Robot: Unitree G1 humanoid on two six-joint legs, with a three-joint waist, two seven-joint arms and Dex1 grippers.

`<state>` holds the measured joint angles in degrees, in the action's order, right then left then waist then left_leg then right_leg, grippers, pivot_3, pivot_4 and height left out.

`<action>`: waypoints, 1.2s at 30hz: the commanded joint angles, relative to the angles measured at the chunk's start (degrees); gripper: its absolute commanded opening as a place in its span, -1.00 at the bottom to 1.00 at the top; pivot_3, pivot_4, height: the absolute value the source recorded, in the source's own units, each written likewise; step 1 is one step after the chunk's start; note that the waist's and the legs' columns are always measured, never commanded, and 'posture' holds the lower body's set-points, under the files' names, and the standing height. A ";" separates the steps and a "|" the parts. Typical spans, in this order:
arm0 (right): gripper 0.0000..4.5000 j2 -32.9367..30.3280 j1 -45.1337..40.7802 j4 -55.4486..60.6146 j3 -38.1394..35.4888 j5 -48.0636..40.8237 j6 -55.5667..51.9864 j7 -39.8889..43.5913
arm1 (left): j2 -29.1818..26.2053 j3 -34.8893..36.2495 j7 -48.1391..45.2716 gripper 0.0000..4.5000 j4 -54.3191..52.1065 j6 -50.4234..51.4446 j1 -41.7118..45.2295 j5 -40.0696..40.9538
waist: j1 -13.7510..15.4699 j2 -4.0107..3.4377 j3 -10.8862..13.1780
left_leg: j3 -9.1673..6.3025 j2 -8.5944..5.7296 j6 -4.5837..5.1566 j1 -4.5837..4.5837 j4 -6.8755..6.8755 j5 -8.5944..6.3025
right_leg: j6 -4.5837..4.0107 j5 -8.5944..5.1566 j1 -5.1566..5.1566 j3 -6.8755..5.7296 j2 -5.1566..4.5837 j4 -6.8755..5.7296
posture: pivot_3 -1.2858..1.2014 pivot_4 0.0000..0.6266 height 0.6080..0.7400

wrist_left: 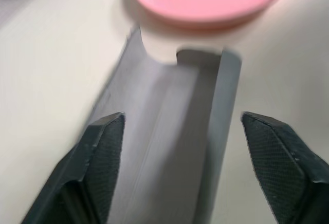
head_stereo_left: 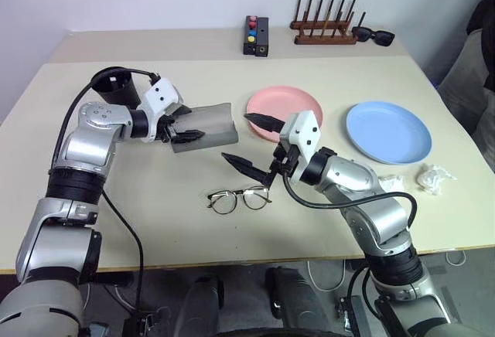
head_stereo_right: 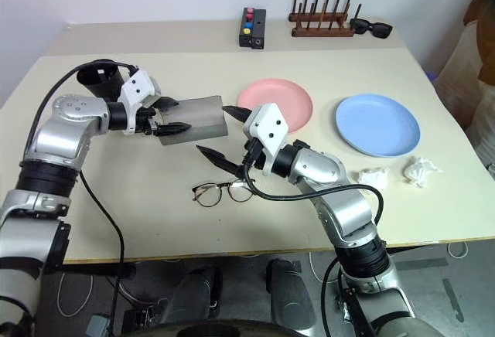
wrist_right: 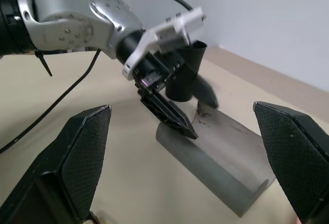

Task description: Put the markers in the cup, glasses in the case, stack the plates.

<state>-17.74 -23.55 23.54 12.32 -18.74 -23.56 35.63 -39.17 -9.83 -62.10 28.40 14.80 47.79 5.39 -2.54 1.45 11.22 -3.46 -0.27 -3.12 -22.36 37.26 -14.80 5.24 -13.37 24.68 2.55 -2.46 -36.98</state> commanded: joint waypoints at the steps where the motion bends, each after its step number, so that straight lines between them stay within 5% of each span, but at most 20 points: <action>1: 1.00 0.76 -0.38 1.69 0.00 0.34 1.40 -0.66 | -0.39 -3.37 -2.67 0.68 4.31 -5.82 2.82 -4.76 | 0.04 0.00 0.00 | 0.00 0.00 0.00 0.00 -0.01 0.00 | 0.00 0.00 0.01 0.00 0.01 0.00 | 0.03 -0.52 0.92; 9: 1.00 0.86 -0.10 2.04 -0.02 0.83 1.44 -1.10 | 0.53 -5.54 -7.93 0.68 11.95 -11.50 4.10 -7.72 | 0.09 0.00 0.00 | -0.01 0.00 0.00 -0.02 0.00 0.00 | 0.00 0.00 0.01 0.00 0.00 -0.01 | 0.03 -0.52 0.92; 13: 1.00 0.83 -0.10 2.04 -0.04 0.86 1.42 -1.25 | 1.49 -4.72 -8.64 0.11 14.01 -12.57 4.04 -7.97 | 0.08 0.00 0.00 | 0.00 0.00 0.00 -0.02 0.00 0.00 | 0.00 0.00 0.01 0.00 0.00 -0.01 | 0.03 -0.52 0.92; 18: 1.00 0.70 -0.17 1.93 -0.12 0.76 1.29 -1.23 | 0.97 -4.23 -10.25 -0.98 11.44 -14.00 2.16 -8.06 | 0.09 0.00 0.00 | -0.01 0.00 0.00 -0.02 0.01 0.00 | 0.00 0.00 0.01 0.00 -0.01 -0.01 | 0.03 -0.52 0.92; 36: 1.00 -3.35 1.21 4.52 1.40 -2.34 -1.92 4.65 | -4.86 -3.76 -21.49 -0.98 -12.44 -2.02 -7.83 -1.99 | 0.26 -0.02 0.01 | -0.01 0.03 0.06 -0.03 0.03 -0.03 | -0.01 0.00 0.02 0.01 -0.01 -0.04 | 0.03 -0.52 0.92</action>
<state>-20.11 -22.74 24.72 13.34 -20.13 -25.46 38.60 -43.45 -14.37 -83.50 18.76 12.13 40.01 1.99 -2.28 1.43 11.24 -3.47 -0.25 -3.06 -22.39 37.31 -14.83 5.23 -13.38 24.68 2.55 -2.48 -37.01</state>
